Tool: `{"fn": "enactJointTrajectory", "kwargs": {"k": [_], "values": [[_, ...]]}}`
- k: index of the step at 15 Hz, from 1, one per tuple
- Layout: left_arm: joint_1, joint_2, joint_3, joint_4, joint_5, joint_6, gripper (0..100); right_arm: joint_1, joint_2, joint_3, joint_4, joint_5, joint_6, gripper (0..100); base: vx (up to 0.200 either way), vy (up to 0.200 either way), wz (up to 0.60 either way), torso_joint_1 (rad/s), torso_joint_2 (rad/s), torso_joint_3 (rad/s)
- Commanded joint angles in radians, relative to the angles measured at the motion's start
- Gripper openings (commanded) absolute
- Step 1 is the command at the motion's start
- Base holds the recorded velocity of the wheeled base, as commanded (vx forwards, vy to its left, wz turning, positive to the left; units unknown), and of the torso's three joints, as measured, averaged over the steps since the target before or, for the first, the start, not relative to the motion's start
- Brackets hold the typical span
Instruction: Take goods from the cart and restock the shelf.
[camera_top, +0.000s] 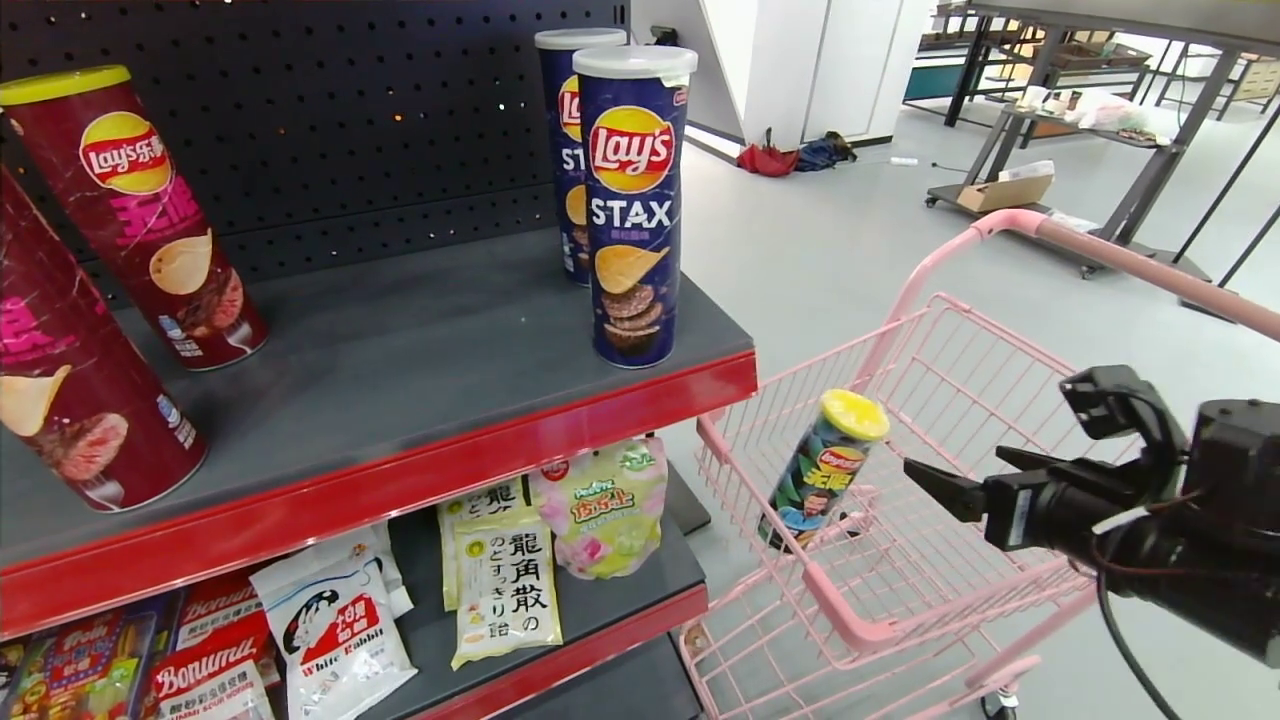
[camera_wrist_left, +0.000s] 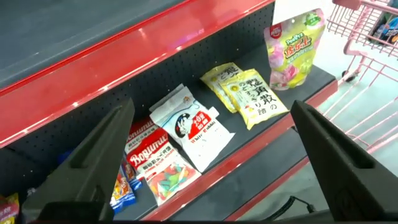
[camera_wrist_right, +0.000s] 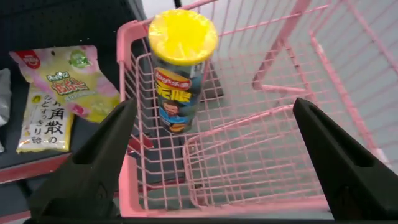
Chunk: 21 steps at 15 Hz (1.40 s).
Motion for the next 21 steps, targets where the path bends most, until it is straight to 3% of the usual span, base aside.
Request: {"fn": "enactJointTrajectory", "kwargs": {"k": [1,10,21], "values": [[0.0,0.01,0.003,0.004,0.002,0.0,100,0.035,0.186,-0.05,-0.025,0.019,0.008,100,0.0,0.0,0.0,0.0,0.0,0.0],[0.003,0.028,0.001,0.004,0.002,0.001,100,0.034,0.433,-0.291,-0.074,0.014,0.074,100,0.0,0.0,0.0,0.0,0.0,0.0],[0.002,0.061,0.004,0.003,0.001,0.003,100,0.034,0.545,-0.394,-0.108,0.014,0.074,100,0.0,0.0,0.0,0.0,0.0,0.0]]}}
